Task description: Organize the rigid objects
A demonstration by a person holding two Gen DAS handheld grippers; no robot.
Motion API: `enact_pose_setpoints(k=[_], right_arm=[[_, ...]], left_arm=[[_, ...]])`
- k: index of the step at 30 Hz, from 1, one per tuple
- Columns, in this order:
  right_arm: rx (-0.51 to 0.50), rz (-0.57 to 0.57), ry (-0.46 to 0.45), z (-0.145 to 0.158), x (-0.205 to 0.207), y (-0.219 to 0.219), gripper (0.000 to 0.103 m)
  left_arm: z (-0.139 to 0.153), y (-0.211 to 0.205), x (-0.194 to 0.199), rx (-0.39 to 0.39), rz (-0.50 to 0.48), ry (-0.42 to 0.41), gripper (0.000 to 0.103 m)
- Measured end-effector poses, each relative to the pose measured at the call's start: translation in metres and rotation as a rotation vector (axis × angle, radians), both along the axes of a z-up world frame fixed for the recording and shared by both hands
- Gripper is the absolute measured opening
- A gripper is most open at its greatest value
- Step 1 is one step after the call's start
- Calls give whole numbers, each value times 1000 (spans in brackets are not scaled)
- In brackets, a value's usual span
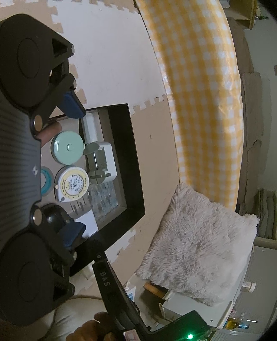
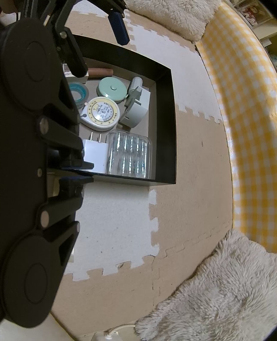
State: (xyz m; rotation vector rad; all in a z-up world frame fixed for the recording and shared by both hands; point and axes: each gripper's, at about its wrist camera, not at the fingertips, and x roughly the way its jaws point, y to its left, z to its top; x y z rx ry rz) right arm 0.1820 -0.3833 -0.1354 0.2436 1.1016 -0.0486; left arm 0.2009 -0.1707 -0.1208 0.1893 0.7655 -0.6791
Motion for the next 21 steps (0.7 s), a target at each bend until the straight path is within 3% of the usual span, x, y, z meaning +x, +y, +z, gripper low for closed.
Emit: enact_pose_setpoints(k=[10, 21], right_arm=[[-5, 4, -1, 0, -1, 1, 6], [-27, 8, -22, 6, -7, 2, 10]], left_arm=[[10, 0, -9, 0, 22, 37, 103], [23, 18, -12, 6, 120, 94, 103]])
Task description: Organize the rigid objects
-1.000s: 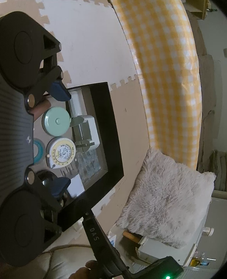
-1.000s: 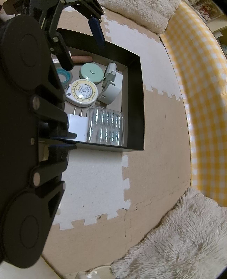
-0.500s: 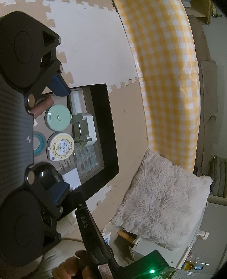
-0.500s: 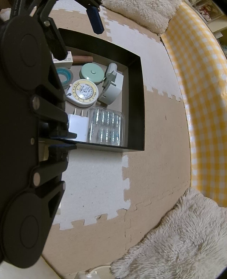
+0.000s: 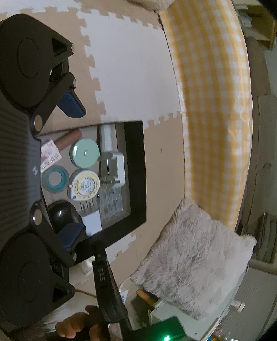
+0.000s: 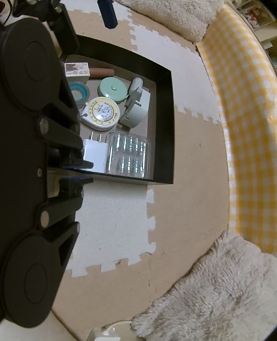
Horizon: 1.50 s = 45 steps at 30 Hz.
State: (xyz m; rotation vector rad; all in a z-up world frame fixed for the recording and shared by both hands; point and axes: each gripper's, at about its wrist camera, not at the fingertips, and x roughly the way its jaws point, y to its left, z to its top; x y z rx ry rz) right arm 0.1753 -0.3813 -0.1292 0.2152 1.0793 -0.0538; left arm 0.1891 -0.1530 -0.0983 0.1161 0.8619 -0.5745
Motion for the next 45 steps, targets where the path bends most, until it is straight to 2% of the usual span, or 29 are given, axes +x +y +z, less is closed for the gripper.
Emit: enact_pose_setpoints(k=[6, 8, 11, 21, 28, 33, 45], right_arm=[[-19, -39, -45, 21, -14, -1, 21], [-21, -50, -72, 33, -20, 1, 33], [-27, -53, -113, 52, -30, 10, 43], [-69, -46, -242, 117, -84, 41, 72], [-62, -54, -310, 145, -129, 57, 92], [-121, -72, -347, 147, -157, 71, 98], [-219, -121, -425, 136, -197, 95, 103]], left_arm=[[18, 15, -3, -2, 75, 10, 103], [26, 20, -5, -7, 104, 7, 103], [41, 28, -11, -15, 135, -7, 103], [85, 54, -48, -5, 199, -91, 103], [106, 67, -82, 12, 201, -155, 103], [112, 76, -101, 32, 213, -184, 103], [107, 91, -135, 44, 202, -233, 103]])
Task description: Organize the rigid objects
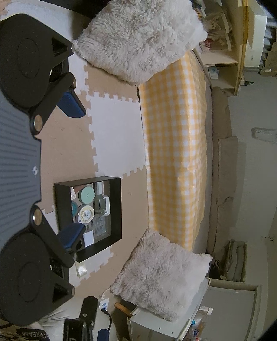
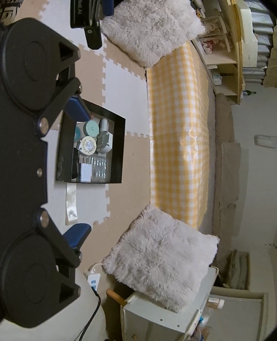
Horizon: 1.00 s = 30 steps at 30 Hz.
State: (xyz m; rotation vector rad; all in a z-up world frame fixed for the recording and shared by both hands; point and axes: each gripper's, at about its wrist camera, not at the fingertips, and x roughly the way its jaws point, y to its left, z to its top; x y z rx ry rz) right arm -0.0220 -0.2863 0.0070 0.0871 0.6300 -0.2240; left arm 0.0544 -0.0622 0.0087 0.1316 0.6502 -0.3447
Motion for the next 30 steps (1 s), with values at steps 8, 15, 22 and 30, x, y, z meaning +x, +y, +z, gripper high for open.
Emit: enact_pose_setpoints(k=[8, 15, 22, 30], right_arm=[[-13, -7, 10, -14, -4, 3, 103], [-8, -18, -42, -15, -11, 2, 103], [-15, -24, -93, -13, -19, 3, 103], [-17, -26, -119, -12, -22, 3, 103]], left_arm=[[-4, 4, -6, 0, 14, -28, 103], [-11, 2, -9, 27, 23, -43, 103], [-11, 1, -13, 19, 33, -76, 103], [-10, -1, -17, 22, 29, -94, 103]])
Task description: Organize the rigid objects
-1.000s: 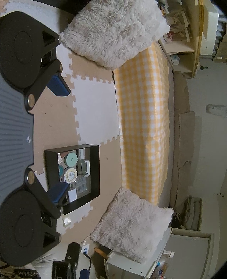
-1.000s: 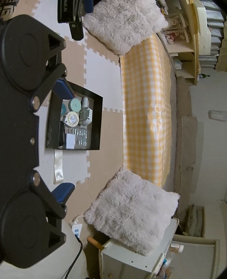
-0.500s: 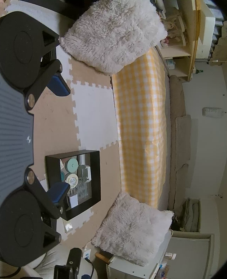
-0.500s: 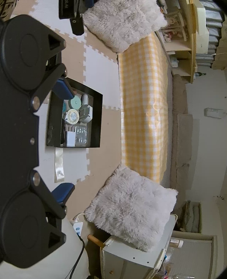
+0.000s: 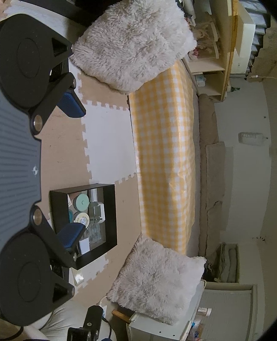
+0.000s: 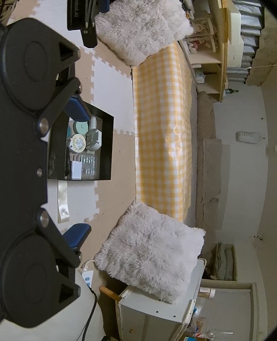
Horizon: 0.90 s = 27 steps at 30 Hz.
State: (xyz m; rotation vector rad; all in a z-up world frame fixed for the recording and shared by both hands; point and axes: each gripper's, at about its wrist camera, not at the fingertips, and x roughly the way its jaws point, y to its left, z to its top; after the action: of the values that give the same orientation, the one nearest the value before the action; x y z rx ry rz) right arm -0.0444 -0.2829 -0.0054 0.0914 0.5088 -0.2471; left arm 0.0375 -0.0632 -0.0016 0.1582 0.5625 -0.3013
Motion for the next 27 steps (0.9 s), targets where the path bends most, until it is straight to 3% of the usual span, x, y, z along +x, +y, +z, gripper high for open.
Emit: enact_pose_setpoints(k=[27], right_arm=[[-1, -4, -9, 0, -2, 1, 103]], left_arm=[[3, 0, -3, 2, 3, -24, 103]])
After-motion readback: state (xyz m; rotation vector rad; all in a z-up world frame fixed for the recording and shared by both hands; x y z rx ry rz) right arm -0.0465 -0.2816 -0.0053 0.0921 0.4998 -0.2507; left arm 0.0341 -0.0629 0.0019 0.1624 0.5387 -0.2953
